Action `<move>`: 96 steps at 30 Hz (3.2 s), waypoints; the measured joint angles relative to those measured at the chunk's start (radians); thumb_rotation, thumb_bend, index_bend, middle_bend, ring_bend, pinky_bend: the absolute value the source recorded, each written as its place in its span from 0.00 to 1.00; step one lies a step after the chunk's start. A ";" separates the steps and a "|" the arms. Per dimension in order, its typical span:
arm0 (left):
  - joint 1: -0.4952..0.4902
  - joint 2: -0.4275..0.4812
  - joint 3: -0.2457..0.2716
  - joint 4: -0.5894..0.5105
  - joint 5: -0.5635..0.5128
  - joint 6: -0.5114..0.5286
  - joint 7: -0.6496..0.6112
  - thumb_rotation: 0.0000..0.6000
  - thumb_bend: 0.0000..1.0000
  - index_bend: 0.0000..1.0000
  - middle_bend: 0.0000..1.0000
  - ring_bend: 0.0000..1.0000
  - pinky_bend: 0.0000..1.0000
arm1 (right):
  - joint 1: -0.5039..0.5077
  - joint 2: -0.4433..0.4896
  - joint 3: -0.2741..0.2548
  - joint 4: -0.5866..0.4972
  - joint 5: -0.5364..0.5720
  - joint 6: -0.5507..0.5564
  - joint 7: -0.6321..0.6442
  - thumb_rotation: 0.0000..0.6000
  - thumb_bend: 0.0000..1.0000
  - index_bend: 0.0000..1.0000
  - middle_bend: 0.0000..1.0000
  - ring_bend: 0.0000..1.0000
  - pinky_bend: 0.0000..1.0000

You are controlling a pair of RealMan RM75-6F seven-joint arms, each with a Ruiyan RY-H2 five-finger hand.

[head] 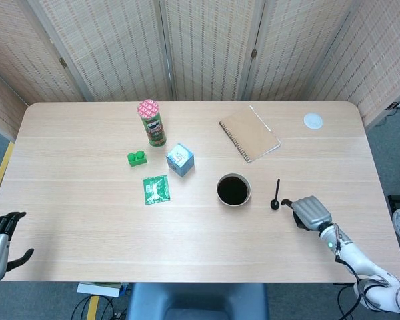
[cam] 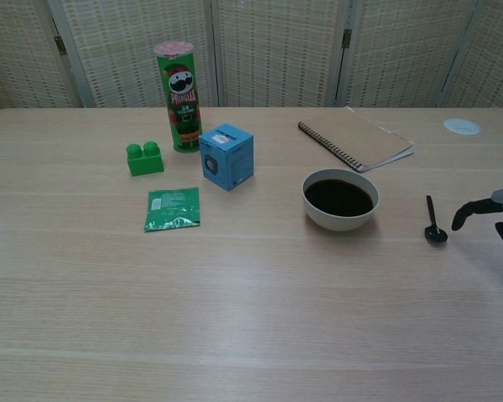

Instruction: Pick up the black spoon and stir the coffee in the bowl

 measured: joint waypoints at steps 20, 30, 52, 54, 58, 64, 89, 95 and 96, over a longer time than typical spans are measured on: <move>0.017 0.010 0.005 -0.002 0.004 0.018 -0.008 1.00 0.24 0.21 0.23 0.21 0.19 | 0.011 -0.045 0.009 0.008 -0.017 -0.012 0.010 1.00 0.91 0.24 1.00 1.00 1.00; 0.017 0.006 0.005 0.006 0.006 0.016 -0.014 1.00 0.24 0.21 0.23 0.21 0.19 | 0.000 -0.042 -0.001 -0.003 -0.010 -0.010 -0.008 1.00 0.92 0.24 1.00 1.00 1.00; 0.015 0.000 0.005 0.006 0.008 0.009 -0.008 1.00 0.24 0.21 0.23 0.21 0.19 | -0.028 -0.034 -0.008 0.038 0.004 -0.007 0.011 1.00 0.95 0.24 1.00 1.00 1.00; 0.016 0.000 0.005 0.005 0.006 0.008 -0.007 1.00 0.23 0.21 0.23 0.21 0.19 | -0.027 -0.038 -0.006 0.044 0.003 -0.008 0.016 1.00 0.95 0.24 1.00 1.00 1.00; 0.017 0.001 0.005 0.004 0.005 0.009 -0.007 1.00 0.24 0.21 0.23 0.21 0.19 | -0.024 -0.045 -0.002 0.058 0.000 -0.011 0.019 1.00 0.94 0.24 1.00 1.00 1.00; 0.018 0.002 0.004 0.003 0.006 0.013 -0.007 1.00 0.24 0.21 0.23 0.21 0.19 | -0.031 -0.049 0.007 0.056 -0.007 0.022 0.019 1.00 0.66 0.24 1.00 1.00 1.00; 0.024 0.001 0.006 0.012 0.012 0.020 -0.026 1.00 0.24 0.21 0.23 0.21 0.19 | -0.063 -0.025 0.025 -0.180 -0.102 0.197 -0.046 1.00 0.01 0.24 0.66 0.68 0.88; 0.024 0.000 0.006 0.016 0.019 0.023 -0.033 1.00 0.23 0.21 0.23 0.21 0.19 | -0.075 -0.017 0.025 -0.216 -0.104 0.216 -0.007 1.00 0.00 0.24 0.69 0.72 0.87; 0.024 0.000 0.006 0.016 0.019 0.023 -0.034 1.00 0.23 0.21 0.23 0.21 0.19 | -0.077 -0.015 0.025 -0.219 -0.106 0.220 -0.002 1.00 0.00 0.24 0.70 0.73 0.87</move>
